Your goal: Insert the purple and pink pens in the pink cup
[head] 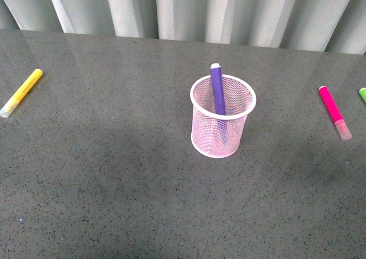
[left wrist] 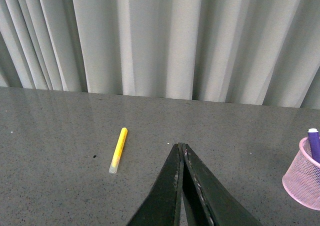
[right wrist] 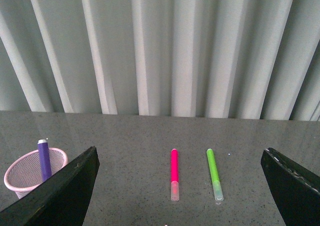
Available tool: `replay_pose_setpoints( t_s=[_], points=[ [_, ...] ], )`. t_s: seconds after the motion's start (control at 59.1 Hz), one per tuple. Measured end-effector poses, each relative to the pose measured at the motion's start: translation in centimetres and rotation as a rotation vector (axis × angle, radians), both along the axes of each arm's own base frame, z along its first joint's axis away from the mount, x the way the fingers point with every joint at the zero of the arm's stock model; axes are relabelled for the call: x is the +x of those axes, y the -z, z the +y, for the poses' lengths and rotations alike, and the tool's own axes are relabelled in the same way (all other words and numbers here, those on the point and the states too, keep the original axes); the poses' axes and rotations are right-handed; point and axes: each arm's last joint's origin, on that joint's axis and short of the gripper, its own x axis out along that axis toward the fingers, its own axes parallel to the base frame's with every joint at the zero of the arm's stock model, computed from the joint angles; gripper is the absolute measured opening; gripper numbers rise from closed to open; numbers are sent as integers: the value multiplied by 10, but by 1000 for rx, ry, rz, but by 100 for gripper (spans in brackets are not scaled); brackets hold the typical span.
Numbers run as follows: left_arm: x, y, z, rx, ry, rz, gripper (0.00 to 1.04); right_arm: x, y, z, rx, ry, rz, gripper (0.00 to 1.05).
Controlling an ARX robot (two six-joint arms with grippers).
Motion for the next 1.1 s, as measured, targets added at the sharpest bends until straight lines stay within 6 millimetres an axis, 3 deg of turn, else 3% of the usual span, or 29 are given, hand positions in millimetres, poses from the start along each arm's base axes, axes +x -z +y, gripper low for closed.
replay_pose_setpoints(
  t_s=[0.355,0.457,0.524,0.711,0.964,1.1],
  points=[
    [0,0,0,0,0,0,66,0,0,0,0,0,0,98],
    [0,0,0,0,-1,0,84,4,2,-5,30,137,248,98],
    [0,0,0,1,0,-1,100,24,-2,-16,25,193,331,98],
    [0,0,0,3,0,-1,98,90,-22,-38,3,161,358,98],
    [0,0,0,3,0,-1,98,195,15,-48,102,136,666,98],
    [0,0,0,3,0,-1,98,228,26,-42,114,108,721,98]
  ],
)
